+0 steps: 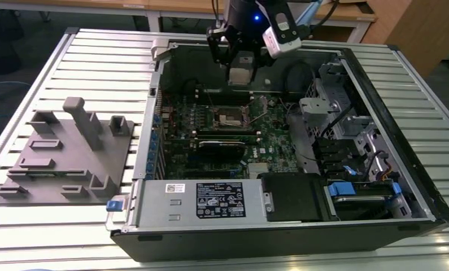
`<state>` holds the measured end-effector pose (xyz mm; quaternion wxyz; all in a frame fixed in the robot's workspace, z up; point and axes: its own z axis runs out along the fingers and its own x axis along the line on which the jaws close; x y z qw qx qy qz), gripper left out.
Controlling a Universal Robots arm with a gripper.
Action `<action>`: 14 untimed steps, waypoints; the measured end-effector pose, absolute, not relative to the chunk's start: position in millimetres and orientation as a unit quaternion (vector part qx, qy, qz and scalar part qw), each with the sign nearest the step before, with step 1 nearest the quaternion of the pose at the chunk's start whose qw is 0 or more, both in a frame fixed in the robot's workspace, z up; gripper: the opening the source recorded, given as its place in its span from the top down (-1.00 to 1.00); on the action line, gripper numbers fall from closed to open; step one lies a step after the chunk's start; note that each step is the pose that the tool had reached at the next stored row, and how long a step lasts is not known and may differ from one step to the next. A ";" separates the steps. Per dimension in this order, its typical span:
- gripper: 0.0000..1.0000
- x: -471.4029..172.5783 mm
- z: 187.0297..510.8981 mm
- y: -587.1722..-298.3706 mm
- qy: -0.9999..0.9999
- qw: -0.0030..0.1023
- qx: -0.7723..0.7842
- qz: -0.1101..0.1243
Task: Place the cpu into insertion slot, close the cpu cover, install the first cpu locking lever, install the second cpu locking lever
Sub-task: 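Place the cpu into insertion slot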
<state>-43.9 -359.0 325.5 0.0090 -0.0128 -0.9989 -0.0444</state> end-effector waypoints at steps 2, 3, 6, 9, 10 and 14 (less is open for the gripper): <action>-0.08 -43.9 324.2 -359.0 -0.999 0.009 -0.013 -0.044; -0.08 -43.9 323.6 -359.0 -0.999 0.009 -0.013 -0.044; -0.08 -44.0 321.4 -359.0 -0.999 0.009 -0.013 -0.044; -0.08 -43.9 320.2 -359.0 -0.999 0.009 -0.013 -0.044; -0.08 -43.9 320.2 -359.0 -0.999 0.009 -0.013 -0.044; -0.08 -44.0 319.8 -359.0 -0.999 0.009 -0.013 -0.044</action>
